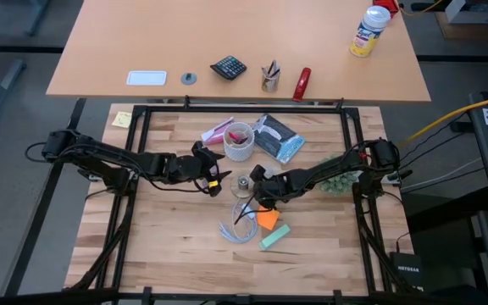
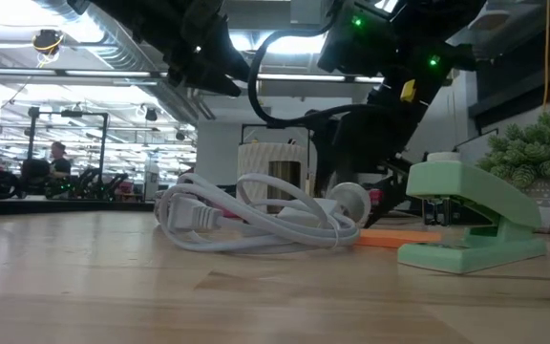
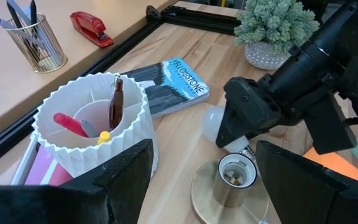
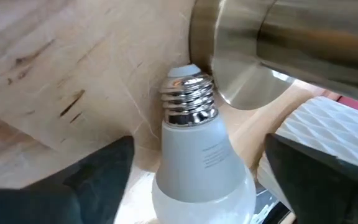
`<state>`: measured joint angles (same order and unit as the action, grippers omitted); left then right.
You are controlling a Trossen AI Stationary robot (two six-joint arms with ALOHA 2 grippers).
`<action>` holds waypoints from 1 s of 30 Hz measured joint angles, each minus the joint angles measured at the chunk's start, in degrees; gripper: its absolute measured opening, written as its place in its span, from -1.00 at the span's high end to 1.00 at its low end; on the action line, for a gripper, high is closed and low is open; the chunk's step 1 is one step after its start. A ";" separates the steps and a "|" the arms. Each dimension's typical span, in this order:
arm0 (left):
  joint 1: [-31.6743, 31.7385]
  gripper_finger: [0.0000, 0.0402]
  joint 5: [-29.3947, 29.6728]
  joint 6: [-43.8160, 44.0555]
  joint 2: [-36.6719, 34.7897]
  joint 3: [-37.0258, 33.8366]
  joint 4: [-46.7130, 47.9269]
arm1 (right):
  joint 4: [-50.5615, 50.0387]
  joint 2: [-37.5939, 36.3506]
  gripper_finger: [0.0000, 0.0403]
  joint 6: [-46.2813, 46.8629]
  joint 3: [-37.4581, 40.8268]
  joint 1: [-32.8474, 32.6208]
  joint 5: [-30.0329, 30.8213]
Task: Screw lightbulb
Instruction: Insert the lightbulb into the lamp
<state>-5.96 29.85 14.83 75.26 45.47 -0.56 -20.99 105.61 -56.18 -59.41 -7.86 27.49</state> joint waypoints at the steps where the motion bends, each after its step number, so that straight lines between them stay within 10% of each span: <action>1: 0.00 -0.36 0.00 0.04 0.00 0.00 0.00 | 0.01 -0.02 -0.92 0.17 -0.01 0.00 0.09; 16: 0.00 -0.36 0.00 0.04 0.00 0.00 0.00 | -9.33 -0.03 -0.67 3.43 -0.03 0.00 12.99; 30: 0.00 -0.36 0.00 -0.20 0.00 0.02 -0.05 | -32.87 -0.03 -0.58 23.48 0.01 1.60 6.82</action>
<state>-5.96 29.85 14.63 75.26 45.50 -0.61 -53.86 105.58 -32.71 -59.40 -6.26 34.30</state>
